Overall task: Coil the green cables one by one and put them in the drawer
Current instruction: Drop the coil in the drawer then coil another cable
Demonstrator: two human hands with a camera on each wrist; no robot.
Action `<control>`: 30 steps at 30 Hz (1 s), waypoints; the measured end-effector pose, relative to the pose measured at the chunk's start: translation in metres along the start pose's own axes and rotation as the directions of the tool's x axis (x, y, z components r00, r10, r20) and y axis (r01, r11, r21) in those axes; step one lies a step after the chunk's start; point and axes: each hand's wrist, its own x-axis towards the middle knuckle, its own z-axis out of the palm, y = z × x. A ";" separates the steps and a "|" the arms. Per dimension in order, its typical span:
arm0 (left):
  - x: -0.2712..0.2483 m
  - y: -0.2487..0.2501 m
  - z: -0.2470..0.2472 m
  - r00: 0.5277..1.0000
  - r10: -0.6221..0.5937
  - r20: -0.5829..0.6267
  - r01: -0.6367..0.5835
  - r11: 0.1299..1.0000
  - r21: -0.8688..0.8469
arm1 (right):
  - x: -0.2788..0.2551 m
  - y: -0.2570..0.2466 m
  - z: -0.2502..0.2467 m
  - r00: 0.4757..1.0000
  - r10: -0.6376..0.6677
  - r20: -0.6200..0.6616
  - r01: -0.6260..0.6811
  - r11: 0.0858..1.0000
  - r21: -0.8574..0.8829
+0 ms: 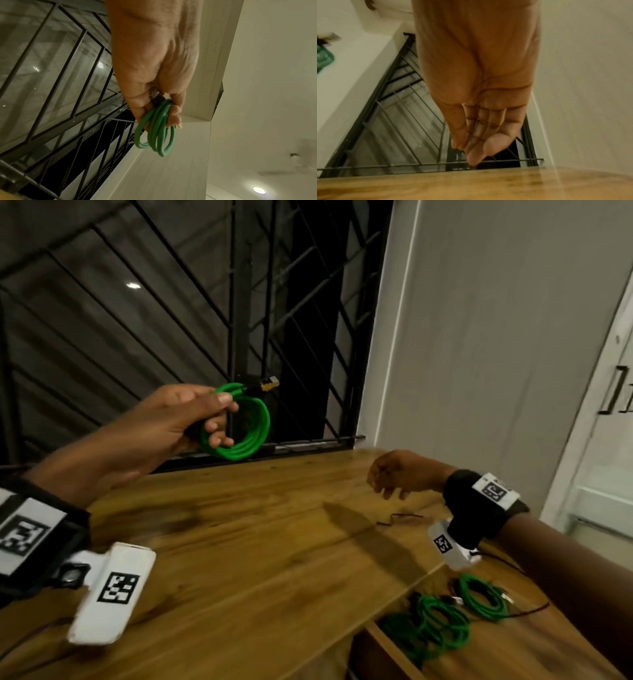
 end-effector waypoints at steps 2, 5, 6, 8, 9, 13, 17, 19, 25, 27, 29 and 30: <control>0.000 -0.005 0.004 1.000 -0.016 0.016 0.016 1.000 0.006 | 0.002 0.023 0.005 0.997 0.074 0.021 -0.073 0.996 -0.059; 0.000 -0.010 0.006 0.999 -0.031 0.040 0.030 0.999 0.020 | 0.008 0.049 0.012 0.988 0.154 0.003 -0.151 0.974 -0.167; -0.001 -0.010 0.007 0.998 -0.034 0.048 0.033 0.999 0.016 | 0.012 0.056 0.015 0.986 0.170 -0.003 -0.166 0.963 -0.212; -0.002 -0.009 0.005 0.997 -0.031 0.068 0.031 1.000 0.004 | 0.019 0.068 0.025 0.978 0.207 0.004 -0.200 0.952 -0.234; -0.002 -0.008 0.005 0.997 -0.028 0.074 0.028 1.000 0.003 | 0.021 0.073 0.031 0.976 0.219 0.017 -0.210 0.950 -0.230; -0.002 -0.005 0.001 0.998 -0.017 0.052 0.016 1.000 0.022 | 0.034 0.075 0.048 0.984 0.169 0.055 -0.139 0.925 -0.353; -0.001 -0.003 -0.004 0.999 0.003 0.048 -0.004 1.000 0.023 | 0.037 0.067 0.051 0.994 0.109 0.023 -0.085 0.876 -0.475; 0.000 -0.002 -0.007 0.999 0.013 0.050 -0.014 1.000 0.013 | 0.037 0.063 0.054 0.996 0.084 0.037 -0.054 0.859 -0.509; 0.003 0.004 -0.021 0.997 0.070 0.014 -0.069 0.998 -0.007 | 0.043 0.004 0.028 0.976 -0.166 -0.141 0.114 0.941 -0.317; 0.004 0.006 -0.026 0.996 0.090 -0.020 -0.090 0.996 0.006 | 0.044 -0.043 0.015 0.938 -0.252 -0.238 0.254 0.967 -0.025; 0.004 0.008 -0.034 0.993 0.102 -0.052 -0.101 0.995 0.018 | 0.041 -0.094 0.004 0.890 -0.335 -0.310 0.409 0.887 0.215; 0.005 0.009 -0.039 0.992 0.107 -0.064 -0.106 0.994 0.023 | 0.039 -0.118 -0.001 0.866 -0.370 -0.336 0.470 0.831 0.297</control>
